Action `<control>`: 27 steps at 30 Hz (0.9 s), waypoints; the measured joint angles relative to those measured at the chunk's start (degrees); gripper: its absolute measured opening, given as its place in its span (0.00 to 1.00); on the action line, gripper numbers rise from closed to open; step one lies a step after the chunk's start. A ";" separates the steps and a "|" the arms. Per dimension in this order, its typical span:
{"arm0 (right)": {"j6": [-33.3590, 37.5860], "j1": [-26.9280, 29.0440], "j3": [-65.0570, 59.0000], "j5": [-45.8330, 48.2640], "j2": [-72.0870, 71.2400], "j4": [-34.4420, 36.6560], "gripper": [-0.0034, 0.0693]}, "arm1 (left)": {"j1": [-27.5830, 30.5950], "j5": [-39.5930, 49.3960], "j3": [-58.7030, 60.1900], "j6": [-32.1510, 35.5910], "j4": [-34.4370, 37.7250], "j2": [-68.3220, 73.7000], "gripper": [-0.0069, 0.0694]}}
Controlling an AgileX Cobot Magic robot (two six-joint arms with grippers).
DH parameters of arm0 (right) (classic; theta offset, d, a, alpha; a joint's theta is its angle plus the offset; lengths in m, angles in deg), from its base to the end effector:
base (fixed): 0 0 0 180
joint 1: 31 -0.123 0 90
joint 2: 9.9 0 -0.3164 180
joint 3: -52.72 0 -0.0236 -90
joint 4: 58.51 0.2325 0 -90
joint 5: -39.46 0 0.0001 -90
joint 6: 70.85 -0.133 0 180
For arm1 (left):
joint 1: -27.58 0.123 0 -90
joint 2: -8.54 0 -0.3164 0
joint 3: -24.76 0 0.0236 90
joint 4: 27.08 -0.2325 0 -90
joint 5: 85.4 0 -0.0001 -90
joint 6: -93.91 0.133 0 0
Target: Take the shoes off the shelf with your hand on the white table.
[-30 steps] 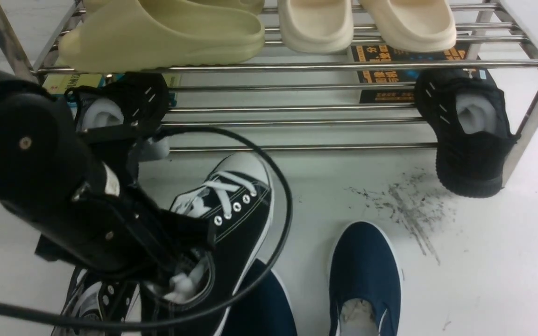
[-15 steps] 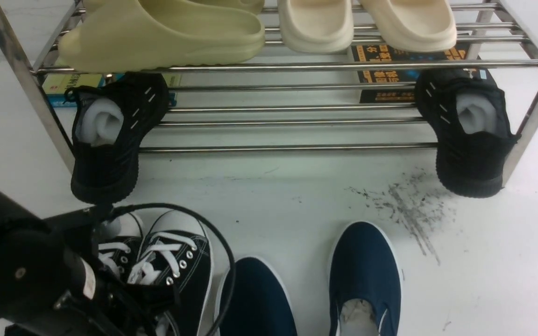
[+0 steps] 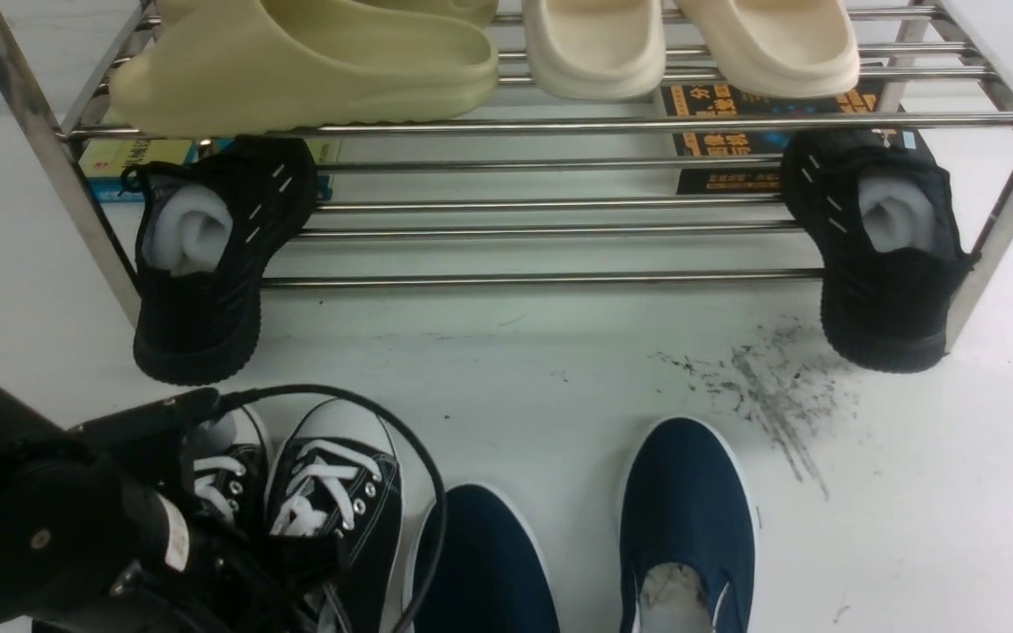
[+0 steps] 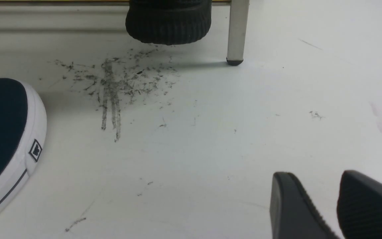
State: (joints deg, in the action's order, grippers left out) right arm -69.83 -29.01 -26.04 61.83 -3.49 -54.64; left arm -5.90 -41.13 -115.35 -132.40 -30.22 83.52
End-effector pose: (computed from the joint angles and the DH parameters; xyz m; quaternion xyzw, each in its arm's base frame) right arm 0.0421 0.0020 0.1614 0.0244 0.8060 0.0133 0.5912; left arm 0.1581 -0.0985 0.2280 -0.0941 0.9787 -0.0989 0.1532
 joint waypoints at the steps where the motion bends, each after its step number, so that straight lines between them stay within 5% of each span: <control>1: 0.00 0.00 0.00 0.00 0.00 0.00 0.37 | 0.00 0.03 -0.13 0.00 0.00 0.00 0.41; 8: 0.00 0.00 0.00 0.00 0.00 0.00 0.37 | 0.00 4.94 -7.18 0.00 -2.45 -0.29 0.70; 14: 0.00 0.00 0.00 0.00 0.00 0.00 0.37 | 0.00 10.98 -14.06 0.00 -7.70 -0.40 0.72; 19: 0.00 0.00 0.00 0.00 0.00 0.00 0.37 | 0.00 17.48 -19.78 1.17 -12.36 -0.47 0.55; 23: 0.00 0.00 0.00 0.00 0.00 0.00 0.37 | 0.00 24.36 -21.72 3.63 -16.77 -2.45 0.18; 27: 0.00 0.00 0.00 0.00 0.00 0.00 0.37 | 0.00 26.07 -21.35 5.10 -17.39 -6.69 0.10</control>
State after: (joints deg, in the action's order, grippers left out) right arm -69.83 -29.01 -26.04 61.83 -3.49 -54.64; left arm -5.90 -15.06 -136.71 -127.30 -47.61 76.83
